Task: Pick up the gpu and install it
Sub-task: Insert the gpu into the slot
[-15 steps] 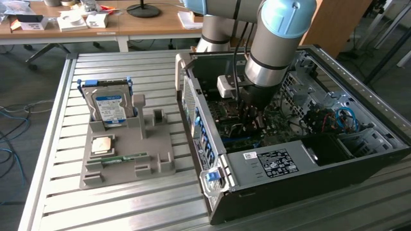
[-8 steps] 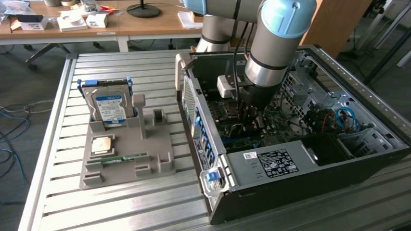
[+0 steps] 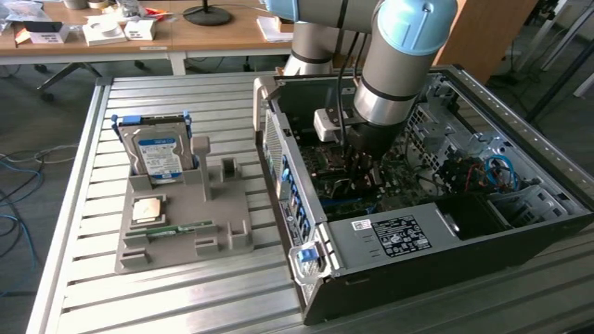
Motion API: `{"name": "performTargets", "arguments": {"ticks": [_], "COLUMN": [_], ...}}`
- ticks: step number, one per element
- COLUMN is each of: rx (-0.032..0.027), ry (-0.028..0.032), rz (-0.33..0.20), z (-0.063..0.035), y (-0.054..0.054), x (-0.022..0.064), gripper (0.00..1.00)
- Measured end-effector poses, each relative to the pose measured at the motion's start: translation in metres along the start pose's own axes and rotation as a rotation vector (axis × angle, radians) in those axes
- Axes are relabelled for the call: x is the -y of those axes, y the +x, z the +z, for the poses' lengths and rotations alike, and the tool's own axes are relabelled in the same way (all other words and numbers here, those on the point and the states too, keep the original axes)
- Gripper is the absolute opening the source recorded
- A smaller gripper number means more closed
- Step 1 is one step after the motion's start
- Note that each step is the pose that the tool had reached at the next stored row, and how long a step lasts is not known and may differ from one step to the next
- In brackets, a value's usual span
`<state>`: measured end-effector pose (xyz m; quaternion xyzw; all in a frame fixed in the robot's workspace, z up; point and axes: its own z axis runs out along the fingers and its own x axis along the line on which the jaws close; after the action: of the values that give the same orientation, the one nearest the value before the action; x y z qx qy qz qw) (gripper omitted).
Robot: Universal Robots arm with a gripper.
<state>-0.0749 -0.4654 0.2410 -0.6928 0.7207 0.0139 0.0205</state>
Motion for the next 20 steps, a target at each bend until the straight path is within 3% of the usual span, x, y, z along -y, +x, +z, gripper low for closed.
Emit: {"name": "performTargets", "arguments": {"ticks": [20], "rx": [0.0], "ry": [0.0], "rz": [0.0], "z": [0.0], "y": [0.0], "x": [0.0], "gripper": [0.26]}}
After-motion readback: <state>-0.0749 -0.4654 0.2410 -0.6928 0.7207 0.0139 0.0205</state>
